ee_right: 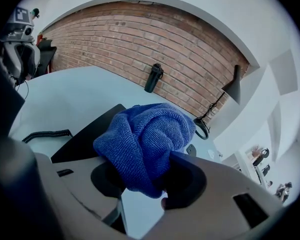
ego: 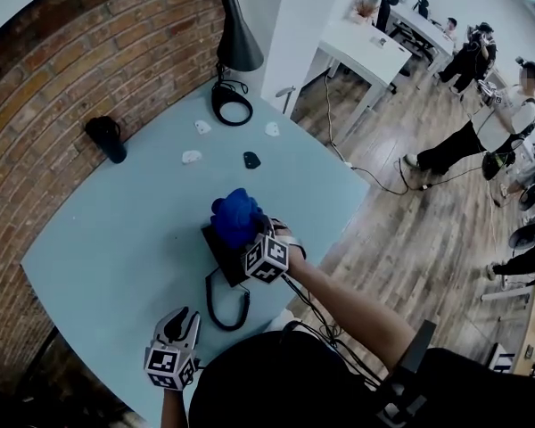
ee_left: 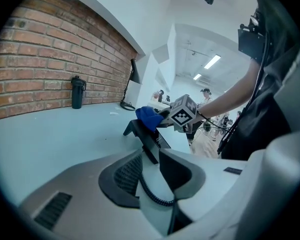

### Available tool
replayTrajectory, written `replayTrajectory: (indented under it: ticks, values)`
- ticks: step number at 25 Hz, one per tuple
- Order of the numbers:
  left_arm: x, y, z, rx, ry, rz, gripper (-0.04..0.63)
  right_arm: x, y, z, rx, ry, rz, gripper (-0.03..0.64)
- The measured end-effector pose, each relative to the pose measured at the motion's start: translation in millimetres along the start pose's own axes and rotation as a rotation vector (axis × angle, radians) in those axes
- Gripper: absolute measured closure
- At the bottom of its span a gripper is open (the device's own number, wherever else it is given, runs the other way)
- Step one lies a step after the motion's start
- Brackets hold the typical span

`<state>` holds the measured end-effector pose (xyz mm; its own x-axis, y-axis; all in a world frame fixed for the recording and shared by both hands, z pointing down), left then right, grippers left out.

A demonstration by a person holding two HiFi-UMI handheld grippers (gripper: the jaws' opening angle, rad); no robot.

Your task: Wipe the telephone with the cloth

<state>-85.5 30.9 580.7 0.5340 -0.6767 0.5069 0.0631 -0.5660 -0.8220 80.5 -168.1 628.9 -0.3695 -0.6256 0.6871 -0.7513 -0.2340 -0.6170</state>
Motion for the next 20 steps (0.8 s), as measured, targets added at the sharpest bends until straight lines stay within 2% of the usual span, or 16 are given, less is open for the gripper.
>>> replayTrajectory:
  ticks: [20]
  values:
    - [9.6,-4.2,9.6,0.013,-0.034,-0.025,0.463,-8.6,-18.1,-17.2,-0.034,0.002,-0.051,0.446]
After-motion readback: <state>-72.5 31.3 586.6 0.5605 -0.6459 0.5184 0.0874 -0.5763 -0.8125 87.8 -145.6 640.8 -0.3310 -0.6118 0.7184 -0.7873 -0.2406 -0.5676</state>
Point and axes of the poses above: the fingertips, and each gripper's own axes: x forward along the fingers, z to its right, y out of its top, the point moved 1 cm from there along -x, backward along the fingers, and after that the axes turned 2 degrees about y, right-handed, at the moved point
